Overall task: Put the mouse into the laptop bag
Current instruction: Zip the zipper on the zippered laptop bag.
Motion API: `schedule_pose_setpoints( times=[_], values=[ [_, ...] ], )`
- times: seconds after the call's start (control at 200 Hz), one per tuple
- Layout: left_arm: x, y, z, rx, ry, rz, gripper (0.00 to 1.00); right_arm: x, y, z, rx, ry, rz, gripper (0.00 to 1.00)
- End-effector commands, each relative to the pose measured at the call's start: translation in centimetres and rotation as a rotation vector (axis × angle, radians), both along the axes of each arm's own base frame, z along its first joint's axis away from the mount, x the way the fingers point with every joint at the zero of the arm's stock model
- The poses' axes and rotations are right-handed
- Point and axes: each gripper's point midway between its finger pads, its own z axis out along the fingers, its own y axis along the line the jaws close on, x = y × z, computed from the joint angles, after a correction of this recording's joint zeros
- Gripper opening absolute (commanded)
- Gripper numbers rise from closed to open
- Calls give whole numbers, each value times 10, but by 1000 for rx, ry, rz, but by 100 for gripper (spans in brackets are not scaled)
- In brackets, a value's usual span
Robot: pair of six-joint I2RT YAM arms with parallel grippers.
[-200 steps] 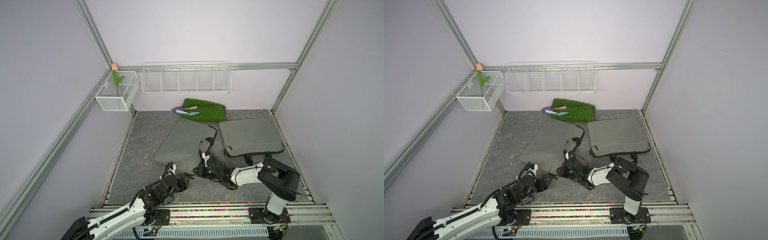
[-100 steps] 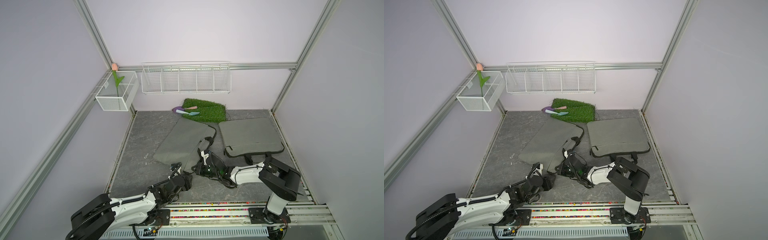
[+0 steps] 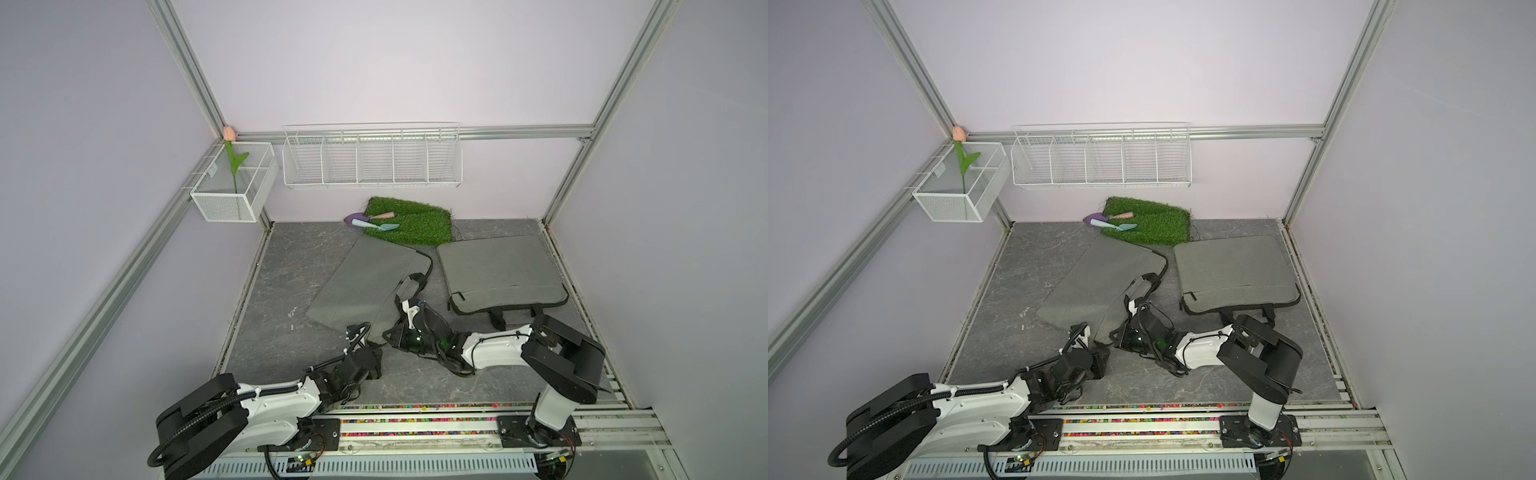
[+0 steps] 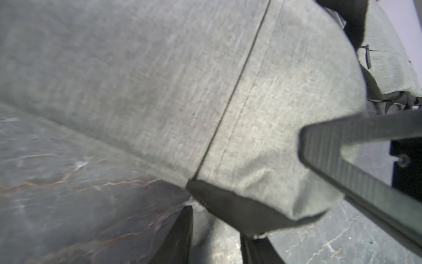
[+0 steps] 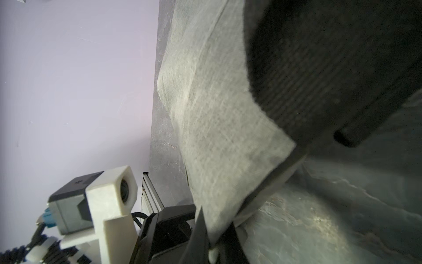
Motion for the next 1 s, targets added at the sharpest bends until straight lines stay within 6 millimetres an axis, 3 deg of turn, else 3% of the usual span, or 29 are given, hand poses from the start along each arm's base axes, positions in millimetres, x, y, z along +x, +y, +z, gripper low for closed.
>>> schedule_pose_setpoints(
  times=[0.0,0.24,0.475,0.88,0.995],
  values=[
    [16,-14,22,-30,-61,22,35,11,9,38,115,-31,-23,6],
    [20,-19,26,-31,-74,23,27,11,10,37,117,-30,-23,6],
    [24,-10,25,21,-63,74,0,13,2,33,102,-30,-41,6],
    [16,59,29,195,-17,309,0,28,-43,-7,-16,-18,-144,6],
    [20,65,30,205,-1,309,0,26,-44,-10,-9,-16,-130,6]
  ],
)
